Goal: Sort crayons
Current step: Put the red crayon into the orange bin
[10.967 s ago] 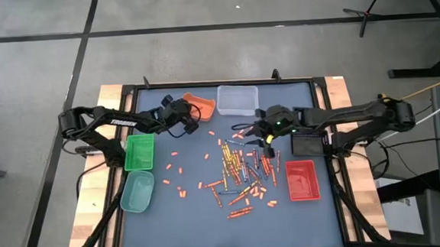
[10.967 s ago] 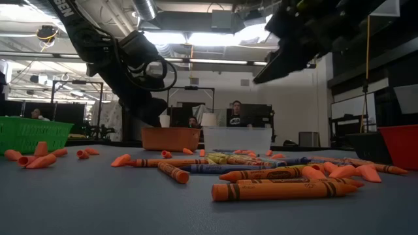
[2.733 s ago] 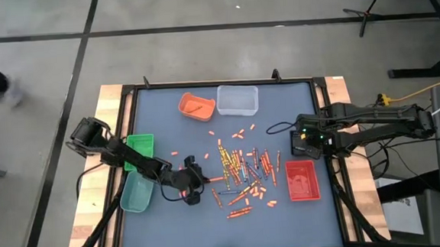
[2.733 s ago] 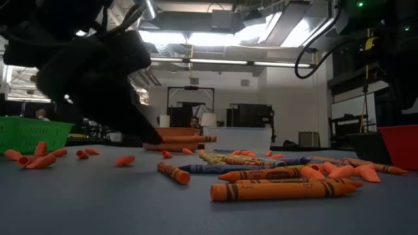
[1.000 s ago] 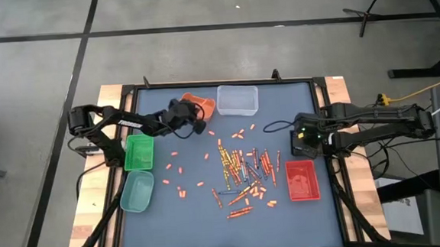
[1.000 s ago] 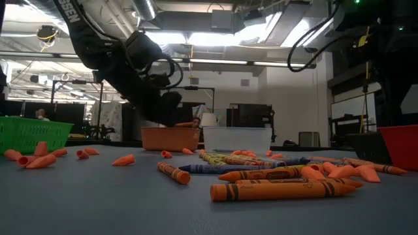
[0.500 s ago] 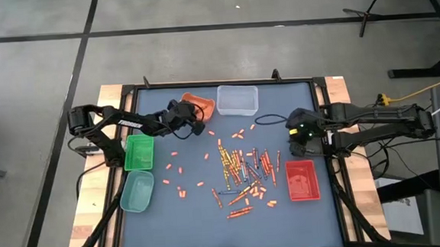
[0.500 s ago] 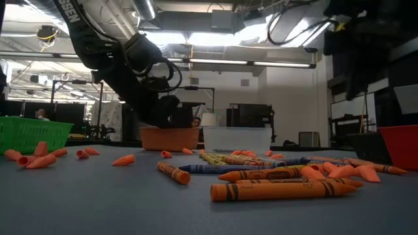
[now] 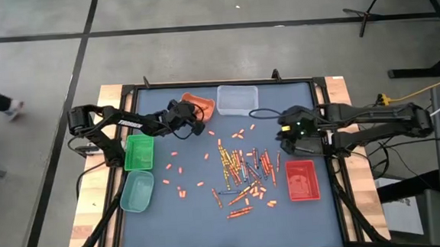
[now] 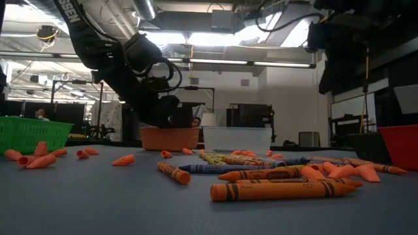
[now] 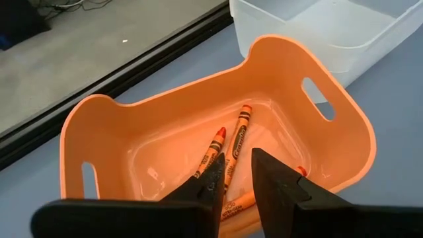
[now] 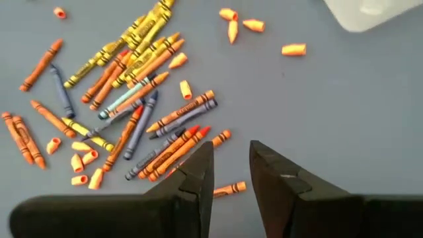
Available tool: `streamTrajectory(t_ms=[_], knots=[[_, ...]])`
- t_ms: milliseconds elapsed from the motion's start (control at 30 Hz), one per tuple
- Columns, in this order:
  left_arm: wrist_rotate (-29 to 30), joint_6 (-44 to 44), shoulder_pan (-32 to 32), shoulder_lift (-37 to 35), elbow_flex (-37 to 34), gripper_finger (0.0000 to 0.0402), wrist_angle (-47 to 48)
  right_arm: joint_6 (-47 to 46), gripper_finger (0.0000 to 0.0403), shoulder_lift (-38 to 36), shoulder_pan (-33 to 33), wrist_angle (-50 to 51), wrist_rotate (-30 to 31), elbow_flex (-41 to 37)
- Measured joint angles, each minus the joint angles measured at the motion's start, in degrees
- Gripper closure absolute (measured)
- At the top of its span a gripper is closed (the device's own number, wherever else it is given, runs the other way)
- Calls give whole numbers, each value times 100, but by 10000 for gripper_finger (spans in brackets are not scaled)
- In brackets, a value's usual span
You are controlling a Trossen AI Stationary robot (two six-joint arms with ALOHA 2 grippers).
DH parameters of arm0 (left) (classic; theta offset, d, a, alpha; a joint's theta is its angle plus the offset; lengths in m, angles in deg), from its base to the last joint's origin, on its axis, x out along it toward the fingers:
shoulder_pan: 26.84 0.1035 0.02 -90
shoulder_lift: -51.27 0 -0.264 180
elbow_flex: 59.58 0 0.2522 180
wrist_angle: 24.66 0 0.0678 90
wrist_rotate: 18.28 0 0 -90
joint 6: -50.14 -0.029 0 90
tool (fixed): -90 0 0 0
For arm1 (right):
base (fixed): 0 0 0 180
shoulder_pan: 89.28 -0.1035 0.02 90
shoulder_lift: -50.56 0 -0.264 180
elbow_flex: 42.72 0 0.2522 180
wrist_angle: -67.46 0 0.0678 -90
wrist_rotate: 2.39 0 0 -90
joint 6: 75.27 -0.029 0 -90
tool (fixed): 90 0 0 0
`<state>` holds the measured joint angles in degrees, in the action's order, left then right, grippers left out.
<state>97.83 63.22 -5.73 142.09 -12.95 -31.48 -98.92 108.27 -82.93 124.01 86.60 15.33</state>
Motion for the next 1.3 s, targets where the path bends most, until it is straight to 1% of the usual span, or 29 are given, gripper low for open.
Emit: streamTrajectory(t_ms=[300, 467, 533, 600, 767, 933, 1300], knots=[[0, 22, 0, 2, 0, 338, -2, -56, 308, 854, 0, -271, -7, 0], [-2, 24, 0, 2, 0, 338, -2, -63, 308, 1371, 0, -530, -368, 0], [0, 24, 0, 2, 0, 338, -2, -196, 308, 1572, -1, -657, -502, 0], [0, 24, 0, 2, 0, 338, -2, -337, 308, 1762, -2, -683, -528, -2], [0, 24, 0, 2, 0, 338, -2, -358, 308, 2184, -2, -698, -556, -2], [-2, 24, 0, 2, 0, 338, -2, -360, 308, 2488, -2, -715, -633, -2], [-2, 25, 0, 2, 0, 338, -2, -616, 308, 2815, -2, -1035, -547, -2]])
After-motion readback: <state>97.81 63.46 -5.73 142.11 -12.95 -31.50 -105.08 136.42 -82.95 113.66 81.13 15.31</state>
